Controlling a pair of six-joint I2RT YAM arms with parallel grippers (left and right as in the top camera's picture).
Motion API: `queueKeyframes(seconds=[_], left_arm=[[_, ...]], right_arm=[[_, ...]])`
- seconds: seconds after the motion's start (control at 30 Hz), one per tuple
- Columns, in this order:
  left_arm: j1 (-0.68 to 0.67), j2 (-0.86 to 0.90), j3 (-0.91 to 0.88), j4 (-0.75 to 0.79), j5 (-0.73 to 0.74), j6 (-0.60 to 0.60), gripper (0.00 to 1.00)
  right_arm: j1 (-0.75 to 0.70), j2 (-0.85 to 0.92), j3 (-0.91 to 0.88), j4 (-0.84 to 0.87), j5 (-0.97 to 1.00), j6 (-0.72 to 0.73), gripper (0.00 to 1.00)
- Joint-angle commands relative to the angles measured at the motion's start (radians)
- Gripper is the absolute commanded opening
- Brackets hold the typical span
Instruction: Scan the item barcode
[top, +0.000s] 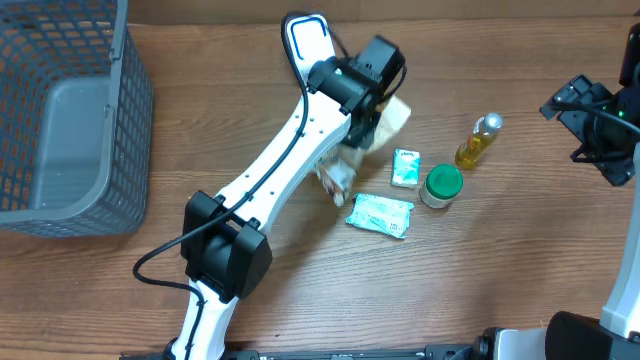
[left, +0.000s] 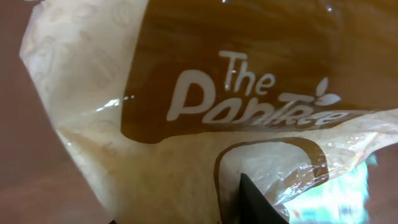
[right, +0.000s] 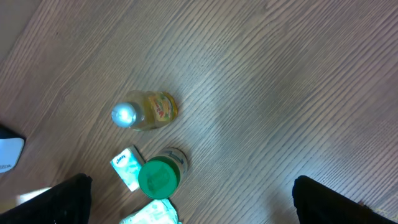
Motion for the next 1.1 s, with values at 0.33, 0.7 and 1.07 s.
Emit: queueKeyframes(seconds=[0.33, 0.7, 1.07], left_arm=[[0.003, 0.017, -0.315, 0.022, 0.28, -0.184, 0.08], [0.013, 0.016, -0.327, 0.032, 0.345, -0.187, 0.83], [0.107, -0.023, -0.094, -0.086, 0.469, -0.134, 0.95]], right_arm=[[-0.004, -0.008, 0.003, 0.002, 0.003, 0.003, 1.0], [-0.004, -0.008, 0.003, 0.002, 0.003, 0.003, 1.0], [-0.004, -0.008, 0.003, 0.002, 0.003, 0.003, 1.0]])
